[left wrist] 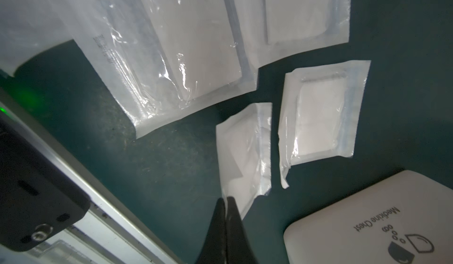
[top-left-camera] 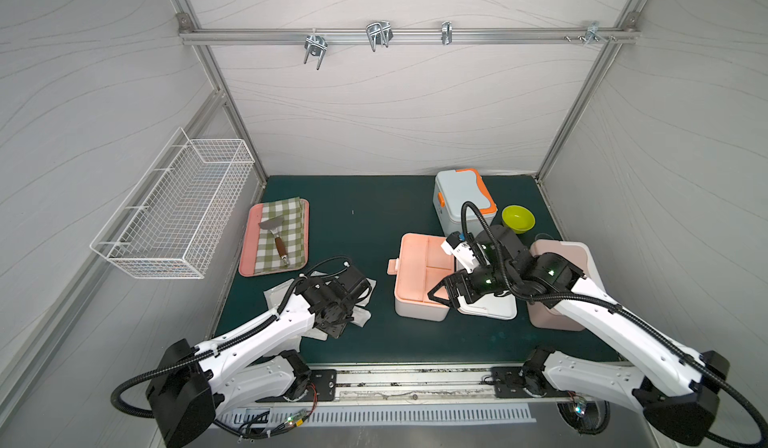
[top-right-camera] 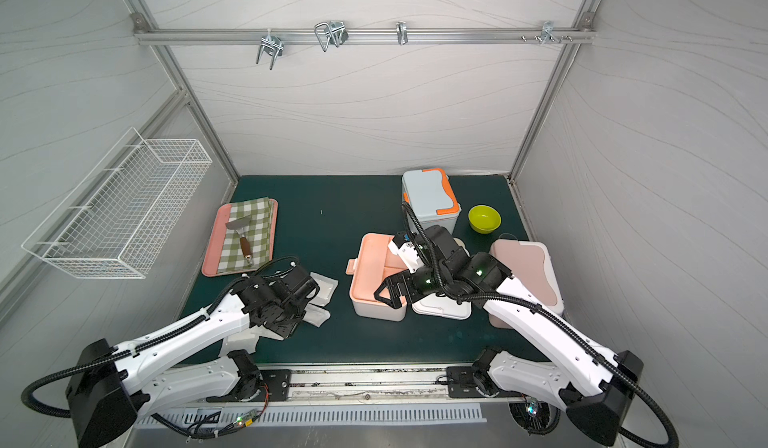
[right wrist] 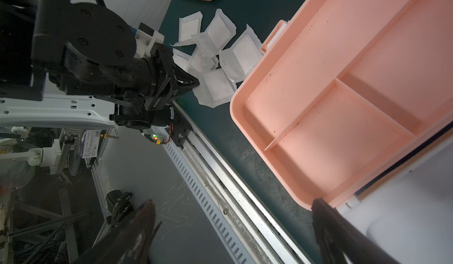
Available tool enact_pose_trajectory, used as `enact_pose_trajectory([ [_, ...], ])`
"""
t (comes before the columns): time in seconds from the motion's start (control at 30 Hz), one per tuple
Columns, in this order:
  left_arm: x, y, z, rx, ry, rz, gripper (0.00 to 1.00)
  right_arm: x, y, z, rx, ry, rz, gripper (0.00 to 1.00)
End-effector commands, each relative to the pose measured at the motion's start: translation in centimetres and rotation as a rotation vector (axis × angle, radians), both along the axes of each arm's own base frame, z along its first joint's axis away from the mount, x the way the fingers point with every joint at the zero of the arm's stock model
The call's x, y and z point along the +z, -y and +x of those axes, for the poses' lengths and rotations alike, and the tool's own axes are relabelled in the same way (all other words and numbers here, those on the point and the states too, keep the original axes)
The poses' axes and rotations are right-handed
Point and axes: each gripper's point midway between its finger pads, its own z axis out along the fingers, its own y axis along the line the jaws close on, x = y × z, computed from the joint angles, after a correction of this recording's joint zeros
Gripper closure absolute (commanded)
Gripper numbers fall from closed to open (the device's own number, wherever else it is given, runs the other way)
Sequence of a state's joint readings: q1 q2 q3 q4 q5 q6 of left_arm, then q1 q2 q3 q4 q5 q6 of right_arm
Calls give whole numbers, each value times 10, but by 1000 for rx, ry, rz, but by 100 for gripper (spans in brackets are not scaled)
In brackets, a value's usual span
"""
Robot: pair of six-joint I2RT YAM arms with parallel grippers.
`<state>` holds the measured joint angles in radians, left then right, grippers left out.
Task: Open first aid kits and take out gauze
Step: Place the gauze at the center of the board.
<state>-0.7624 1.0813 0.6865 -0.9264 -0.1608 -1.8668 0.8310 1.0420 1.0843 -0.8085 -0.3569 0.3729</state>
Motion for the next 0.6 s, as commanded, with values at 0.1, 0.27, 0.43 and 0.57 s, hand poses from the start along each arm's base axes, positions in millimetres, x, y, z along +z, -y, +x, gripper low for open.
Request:
enact_pose_trajectory([
  [0.1,-7,3,-1,113,0,-35,100,-1,6,-5,9,25,-10,1],
  [0.27,-8,-7,-6,145,0,-13,100,-4,6,-4,7,24,-18,1],
  [0.43,-7,-12,-8,152,3,-2,100,-6,5,-3,9,19,-23,1],
  [0.57,-10,-8,-8,148,6,-24,99,-6,4,-2,9,14,-25,1],
])
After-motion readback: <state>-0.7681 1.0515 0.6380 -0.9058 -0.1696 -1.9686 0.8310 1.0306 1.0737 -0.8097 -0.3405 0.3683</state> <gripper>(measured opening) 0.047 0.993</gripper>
